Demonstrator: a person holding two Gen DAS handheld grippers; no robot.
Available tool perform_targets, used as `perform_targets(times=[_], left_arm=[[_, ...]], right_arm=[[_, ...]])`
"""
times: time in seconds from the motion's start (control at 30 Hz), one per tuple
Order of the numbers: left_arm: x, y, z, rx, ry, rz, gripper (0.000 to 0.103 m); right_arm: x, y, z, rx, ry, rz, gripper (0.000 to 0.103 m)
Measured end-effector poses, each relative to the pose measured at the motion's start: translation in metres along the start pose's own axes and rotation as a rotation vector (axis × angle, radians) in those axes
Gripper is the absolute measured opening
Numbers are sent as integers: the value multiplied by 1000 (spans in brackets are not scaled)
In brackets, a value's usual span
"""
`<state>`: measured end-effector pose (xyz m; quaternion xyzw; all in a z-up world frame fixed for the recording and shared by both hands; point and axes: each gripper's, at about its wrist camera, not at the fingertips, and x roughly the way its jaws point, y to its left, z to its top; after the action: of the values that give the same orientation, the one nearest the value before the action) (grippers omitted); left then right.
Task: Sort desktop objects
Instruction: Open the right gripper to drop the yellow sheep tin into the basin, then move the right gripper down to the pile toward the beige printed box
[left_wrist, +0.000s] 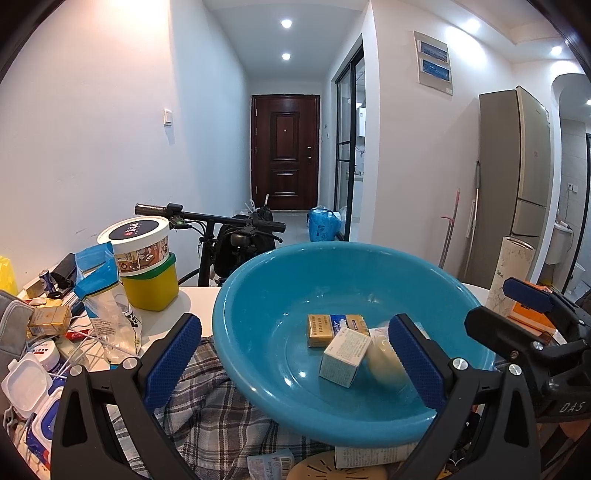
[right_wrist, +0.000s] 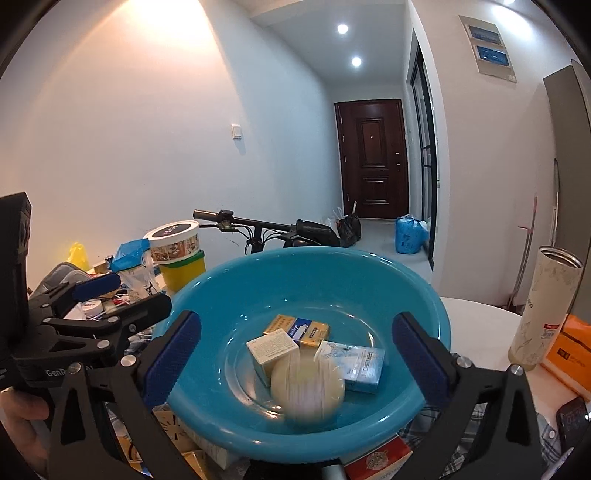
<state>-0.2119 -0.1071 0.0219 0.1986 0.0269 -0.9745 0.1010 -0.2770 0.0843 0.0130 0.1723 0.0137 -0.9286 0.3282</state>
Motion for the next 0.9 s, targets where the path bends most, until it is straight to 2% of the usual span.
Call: perform_targets(times=[0.43,0.57,0.67,0.77,0.9], left_arm=[[-1,1,1,-17,-1,-10,103],[-2,3,1,-32,3,-21,103],[-5,2,2,-27,-5,-23,103],[-7,-1,3,-25,-8,-30,103],[-8,-5,4,-8,-13,-33,103]], right_arm=[[-10,-12,5,59,-6,32,103],[-24,-22,-2,88,22,53,103],[-48,-28,-17,126,33,107,103],[-74,-22,-33,97,47,136,103],[-97,3,-58,-22,137,163,103]])
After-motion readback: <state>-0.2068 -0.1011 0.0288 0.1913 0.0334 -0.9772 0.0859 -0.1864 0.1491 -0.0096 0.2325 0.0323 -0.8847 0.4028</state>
